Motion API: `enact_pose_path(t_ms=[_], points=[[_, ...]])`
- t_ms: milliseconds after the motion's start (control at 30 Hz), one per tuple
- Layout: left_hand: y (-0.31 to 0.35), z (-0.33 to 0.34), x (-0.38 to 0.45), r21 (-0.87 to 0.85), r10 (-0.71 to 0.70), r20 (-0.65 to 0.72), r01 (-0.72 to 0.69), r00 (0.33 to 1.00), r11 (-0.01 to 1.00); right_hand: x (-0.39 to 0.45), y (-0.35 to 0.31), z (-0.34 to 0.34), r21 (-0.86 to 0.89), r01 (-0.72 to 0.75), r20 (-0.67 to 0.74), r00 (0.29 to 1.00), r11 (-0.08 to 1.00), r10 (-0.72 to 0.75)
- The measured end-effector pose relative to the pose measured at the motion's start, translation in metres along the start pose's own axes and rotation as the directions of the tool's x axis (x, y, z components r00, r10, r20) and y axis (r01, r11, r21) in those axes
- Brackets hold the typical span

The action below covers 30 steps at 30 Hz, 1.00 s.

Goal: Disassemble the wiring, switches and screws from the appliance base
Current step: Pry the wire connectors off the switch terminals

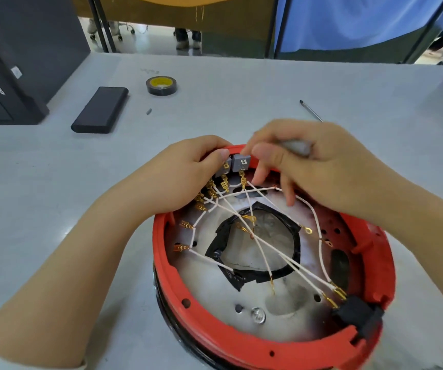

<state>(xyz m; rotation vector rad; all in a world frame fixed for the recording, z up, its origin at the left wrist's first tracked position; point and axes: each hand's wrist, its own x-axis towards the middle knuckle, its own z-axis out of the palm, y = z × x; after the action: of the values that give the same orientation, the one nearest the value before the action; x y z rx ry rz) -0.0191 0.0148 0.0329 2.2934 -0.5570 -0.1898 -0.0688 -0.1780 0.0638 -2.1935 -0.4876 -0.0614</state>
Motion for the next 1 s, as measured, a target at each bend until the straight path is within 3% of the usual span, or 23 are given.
enact_pose_path(t_ms=[133,300,800,1000], points=[[0.000,0.000,0.000,0.016,0.013,-0.007,-0.013,1.000,1.000,-0.013,-0.002,0.010,-0.364,-0.137,0.014,0.988,0.921,0.152],[0.000,0.000,0.000,0.025,0.020,-0.026,-0.020,0.999,0.999,-0.018,-0.009,0.024,-0.682,-0.091,0.010,0.991,0.726,0.133],[0.000,0.000,0.000,0.023,0.037,-0.043,-0.036,0.998,0.999,-0.021,-0.009,0.039,-0.642,-0.208,-0.087,0.976,0.738,0.200],[0.002,0.000,-0.002,0.029,0.038,-0.043,-0.037,0.998,0.999,-0.025,-0.010,0.043,-0.720,-0.179,-0.109,0.983,0.671,0.146]])
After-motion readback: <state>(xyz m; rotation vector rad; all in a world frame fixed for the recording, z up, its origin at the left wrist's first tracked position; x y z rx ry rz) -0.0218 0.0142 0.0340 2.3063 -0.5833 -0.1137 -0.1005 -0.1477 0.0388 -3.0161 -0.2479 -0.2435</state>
